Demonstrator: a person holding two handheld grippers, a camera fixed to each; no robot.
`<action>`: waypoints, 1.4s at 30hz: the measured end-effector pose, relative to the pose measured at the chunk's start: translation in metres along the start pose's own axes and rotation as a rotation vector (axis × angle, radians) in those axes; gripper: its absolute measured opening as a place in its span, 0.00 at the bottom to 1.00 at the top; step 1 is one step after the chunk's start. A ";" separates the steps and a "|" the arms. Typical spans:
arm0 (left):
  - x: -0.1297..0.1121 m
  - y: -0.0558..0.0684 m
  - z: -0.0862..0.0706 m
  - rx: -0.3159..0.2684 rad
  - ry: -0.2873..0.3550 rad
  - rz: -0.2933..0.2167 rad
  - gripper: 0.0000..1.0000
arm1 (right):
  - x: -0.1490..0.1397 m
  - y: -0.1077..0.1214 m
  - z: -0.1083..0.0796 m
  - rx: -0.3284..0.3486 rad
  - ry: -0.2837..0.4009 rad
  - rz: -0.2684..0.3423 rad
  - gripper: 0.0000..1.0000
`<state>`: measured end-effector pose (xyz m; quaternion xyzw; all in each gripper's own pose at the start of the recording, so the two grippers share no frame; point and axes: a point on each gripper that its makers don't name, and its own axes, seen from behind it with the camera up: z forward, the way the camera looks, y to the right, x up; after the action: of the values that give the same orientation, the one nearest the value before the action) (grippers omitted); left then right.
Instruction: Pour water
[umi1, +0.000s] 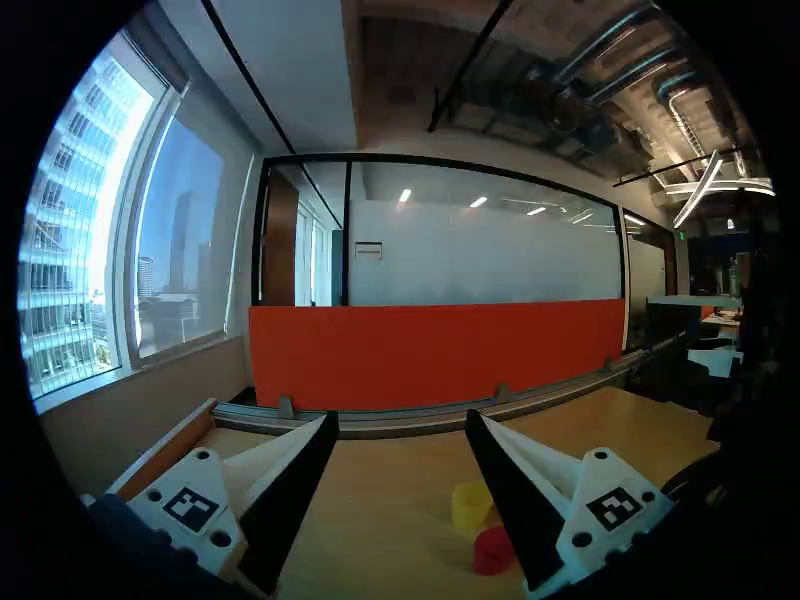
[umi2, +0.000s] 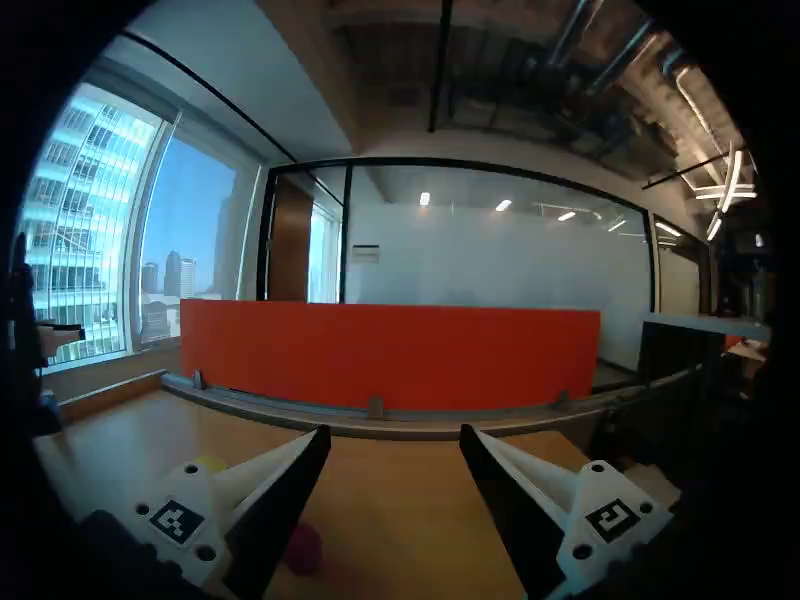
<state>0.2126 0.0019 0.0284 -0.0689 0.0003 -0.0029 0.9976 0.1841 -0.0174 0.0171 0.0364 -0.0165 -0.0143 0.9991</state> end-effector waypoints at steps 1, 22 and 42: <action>0.001 0.002 0.001 -0.009 -0.002 0.004 0.94 | 0.000 -0.002 0.000 0.012 -0.001 0.004 1.00; -0.004 0.054 0.005 -0.252 -0.032 0.022 0.94 | 0.015 -0.060 -0.006 0.360 0.027 0.013 1.00; -0.025 0.076 0.001 -0.373 -0.075 0.036 0.94 | 0.005 -0.091 -0.017 0.504 -0.034 -0.038 1.00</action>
<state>0.1880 0.0771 0.0192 -0.2527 -0.0352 0.0174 0.9667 0.1874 -0.1072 -0.0062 0.2844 -0.0355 -0.0289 0.9576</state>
